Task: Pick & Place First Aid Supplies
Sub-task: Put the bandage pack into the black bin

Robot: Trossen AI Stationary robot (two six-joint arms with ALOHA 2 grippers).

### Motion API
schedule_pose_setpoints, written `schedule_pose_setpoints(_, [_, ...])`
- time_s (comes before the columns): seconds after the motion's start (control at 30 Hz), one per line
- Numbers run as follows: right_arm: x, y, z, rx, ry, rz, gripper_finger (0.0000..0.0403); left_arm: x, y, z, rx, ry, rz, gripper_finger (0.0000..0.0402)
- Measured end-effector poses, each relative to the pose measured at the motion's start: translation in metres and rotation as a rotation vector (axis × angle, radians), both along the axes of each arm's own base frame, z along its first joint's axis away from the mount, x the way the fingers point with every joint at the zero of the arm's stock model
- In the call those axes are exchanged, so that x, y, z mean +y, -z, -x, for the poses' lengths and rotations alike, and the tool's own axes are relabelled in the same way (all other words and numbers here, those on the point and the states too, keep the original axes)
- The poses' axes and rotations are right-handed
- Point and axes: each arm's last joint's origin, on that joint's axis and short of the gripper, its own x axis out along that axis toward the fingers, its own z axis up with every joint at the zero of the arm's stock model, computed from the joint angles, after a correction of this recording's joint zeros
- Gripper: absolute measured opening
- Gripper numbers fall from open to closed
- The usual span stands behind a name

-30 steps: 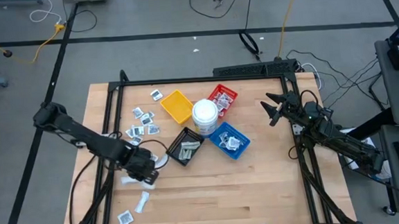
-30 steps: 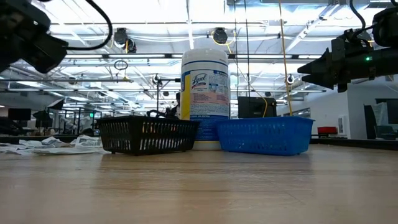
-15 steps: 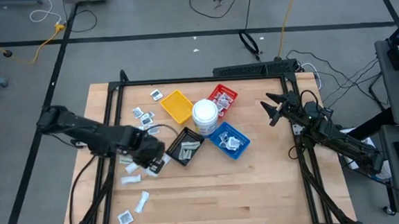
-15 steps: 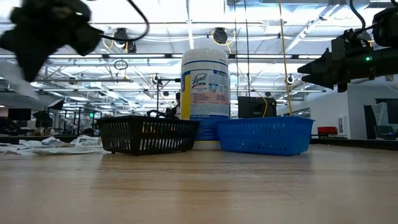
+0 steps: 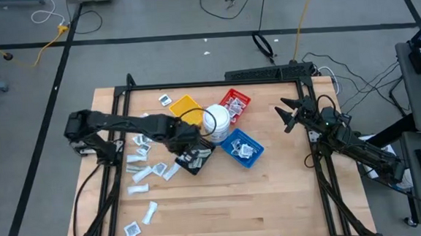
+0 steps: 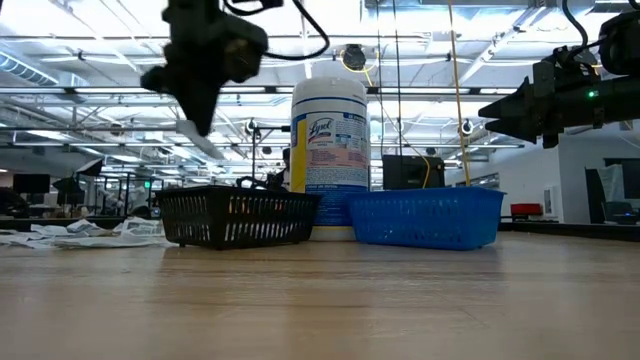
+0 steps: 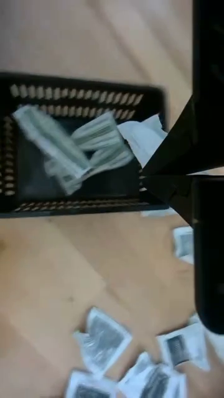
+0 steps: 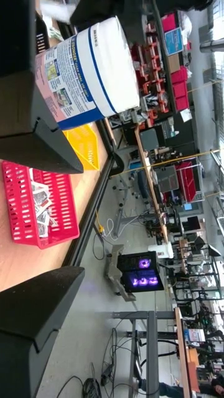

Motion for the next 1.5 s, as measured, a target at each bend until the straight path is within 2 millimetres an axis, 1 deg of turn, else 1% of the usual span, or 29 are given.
schedule_pose_setpoints(0.13, [0.000,0.000,0.000,0.000,0.000,0.000,0.0254,-0.001,0.015,-0.008,0.031,0.007,-0.049,0.0000])
schedule_pose_setpoints(0.33, [0.000,0.000,0.000,0.000,0.000,0.000,0.0254,-0.010,0.034,-0.015,0.034,0.005,-0.143,0.0000])
schedule_pose_setpoints(0.47, [0.000,0.000,0.000,0.000,0.000,0.000,0.0254,-0.013,0.036,-0.019,-0.002,-0.006,-0.141,0.0003])
schedule_pose_setpoints(0.57, [0.000,0.000,0.000,0.000,0.000,0.000,0.0254,-0.012,0.037,-0.018,0.003,-0.021,-0.138,0.0015])
schedule_pose_setpoints(0.67, [0.000,0.000,0.000,0.000,0.000,0.000,0.0254,-0.012,0.037,-0.018,0.008,-0.025,-0.151,0.0037])
schedule_pose_setpoints(0.73, [0.000,0.000,0.000,0.000,0.000,0.000,0.0254,-0.012,0.037,-0.018,0.008,-0.020,-0.151,0.0060])
schedule_pose_setpoints(1.0, [0.000,0.000,0.000,0.000,0.000,0.000,0.0254,-0.011,0.037,-0.018,0.009,-0.013,-0.143,0.0190])
schedule_pose_setpoints(1.13, [0.000,0.000,0.000,0.000,0.000,0.000,0.0254,-0.012,0.037,-0.017,0.011,-0.003,-0.118,0.0236])
schedule_pose_setpoints(1.3, [0.000,0.000,0.000,0.000,0.000,0.000,0.0254,-0.014,0.027,-0.012,-0.002,-0.025,-0.035,0.0263])
schedule_pose_setpoints(1.5, [0.000,0.000,0.000,0.000,0.000,0.000,0.0254,-0.017,0.010,0.006,0.018,-0.126,0.003,0.0260])
